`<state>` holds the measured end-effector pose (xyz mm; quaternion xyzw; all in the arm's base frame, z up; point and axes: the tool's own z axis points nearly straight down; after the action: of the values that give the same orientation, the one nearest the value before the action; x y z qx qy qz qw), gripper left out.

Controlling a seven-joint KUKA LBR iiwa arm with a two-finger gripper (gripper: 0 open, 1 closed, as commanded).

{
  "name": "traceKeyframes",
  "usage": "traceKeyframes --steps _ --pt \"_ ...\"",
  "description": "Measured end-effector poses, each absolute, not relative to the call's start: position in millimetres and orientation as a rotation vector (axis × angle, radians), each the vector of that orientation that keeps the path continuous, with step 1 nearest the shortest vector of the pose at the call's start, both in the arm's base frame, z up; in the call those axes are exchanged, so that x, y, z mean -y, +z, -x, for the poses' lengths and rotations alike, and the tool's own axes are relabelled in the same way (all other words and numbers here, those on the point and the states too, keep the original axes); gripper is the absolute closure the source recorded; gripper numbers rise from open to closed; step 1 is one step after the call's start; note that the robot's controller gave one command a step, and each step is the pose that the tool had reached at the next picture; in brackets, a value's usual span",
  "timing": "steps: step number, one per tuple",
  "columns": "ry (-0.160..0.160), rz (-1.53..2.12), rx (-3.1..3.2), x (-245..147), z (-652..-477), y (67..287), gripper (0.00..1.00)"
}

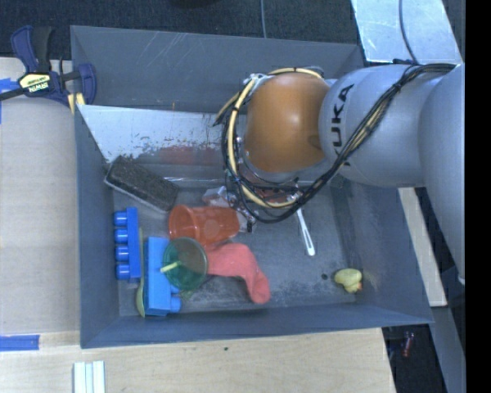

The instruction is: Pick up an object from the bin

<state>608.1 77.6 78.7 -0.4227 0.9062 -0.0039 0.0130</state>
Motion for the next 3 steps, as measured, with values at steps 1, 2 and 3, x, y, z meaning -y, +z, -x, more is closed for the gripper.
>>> traceKeyframes --steps 1,2,3 --pt "-0.012 1.320 -2.823 -77 -608.0 105 1.00" --pt "-0.014 1.318 -2.821 -77 -608.7 121 1.00" --pt "-0.008 1.320 -2.830 -77 -606.4 153 1.00"
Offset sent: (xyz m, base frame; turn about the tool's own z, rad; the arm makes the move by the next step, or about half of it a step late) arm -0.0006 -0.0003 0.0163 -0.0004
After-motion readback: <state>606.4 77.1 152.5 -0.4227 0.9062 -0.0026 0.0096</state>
